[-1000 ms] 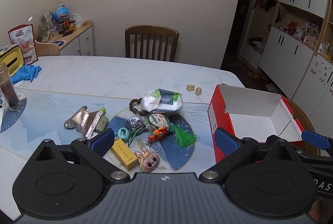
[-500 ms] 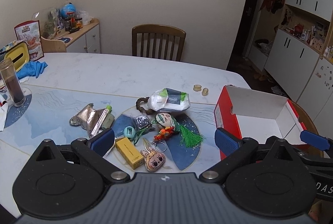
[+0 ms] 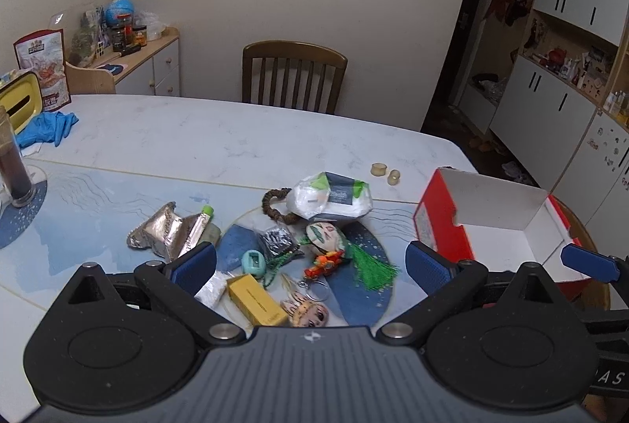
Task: Organize objects
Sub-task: 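Move both grippers toward the cluttered items on the blue mat, then grasp the silver snack bag with the left gripper while the right grasps the bunny keychain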
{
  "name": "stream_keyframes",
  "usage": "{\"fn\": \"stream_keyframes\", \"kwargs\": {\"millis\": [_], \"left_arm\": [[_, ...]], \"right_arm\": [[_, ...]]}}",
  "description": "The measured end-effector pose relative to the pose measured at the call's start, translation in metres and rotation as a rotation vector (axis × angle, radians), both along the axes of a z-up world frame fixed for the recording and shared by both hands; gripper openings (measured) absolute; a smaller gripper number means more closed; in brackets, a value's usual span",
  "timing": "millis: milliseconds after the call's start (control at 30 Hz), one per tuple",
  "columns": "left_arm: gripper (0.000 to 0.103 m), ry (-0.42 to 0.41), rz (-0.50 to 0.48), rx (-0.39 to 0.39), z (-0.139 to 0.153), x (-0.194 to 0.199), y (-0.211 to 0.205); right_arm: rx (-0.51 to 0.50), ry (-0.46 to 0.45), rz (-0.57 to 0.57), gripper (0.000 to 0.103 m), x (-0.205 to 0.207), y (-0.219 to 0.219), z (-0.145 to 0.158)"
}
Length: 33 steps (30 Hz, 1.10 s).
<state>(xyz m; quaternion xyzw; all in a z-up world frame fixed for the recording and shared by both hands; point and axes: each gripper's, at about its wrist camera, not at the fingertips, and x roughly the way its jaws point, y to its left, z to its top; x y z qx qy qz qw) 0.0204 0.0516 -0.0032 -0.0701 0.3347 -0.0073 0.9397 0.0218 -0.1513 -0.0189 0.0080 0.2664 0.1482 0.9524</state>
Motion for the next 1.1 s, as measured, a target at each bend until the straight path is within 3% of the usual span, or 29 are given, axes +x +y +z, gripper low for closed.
{"fn": "stream_keyframes", "kwargs": {"millis": [133, 367, 633, 833, 1100], "left_arm": [[0.103, 0.049, -0.011, -0.009, -0.015, 0.016, 0.016], [0.103, 0.066, 0.036, 0.006, -0.040, 0.039, 0.061], [0.103, 0.055, 0.023, 0.082, -0.064, 0.073, 0.108], [0.103, 0.102, 0.038, 0.122, -0.094, 0.105, 0.133], [0.103, 0.165, -0.046, 0.115, -0.125, 0.143, 0.159]], "right_arm": [[-0.019, 0.053, 0.044, 0.101, 0.011, 0.020, -0.008], [-0.045, 0.099, 0.064, 0.099, 0.030, 0.048, -0.021], [-0.125, 0.178, 0.105, 0.092, 0.046, 0.076, -0.051], [-0.174, 0.243, 0.123, 0.084, 0.060, 0.093, -0.079], [-0.206, 0.302, 0.215, 0.080, 0.075, 0.108, -0.108]]}}
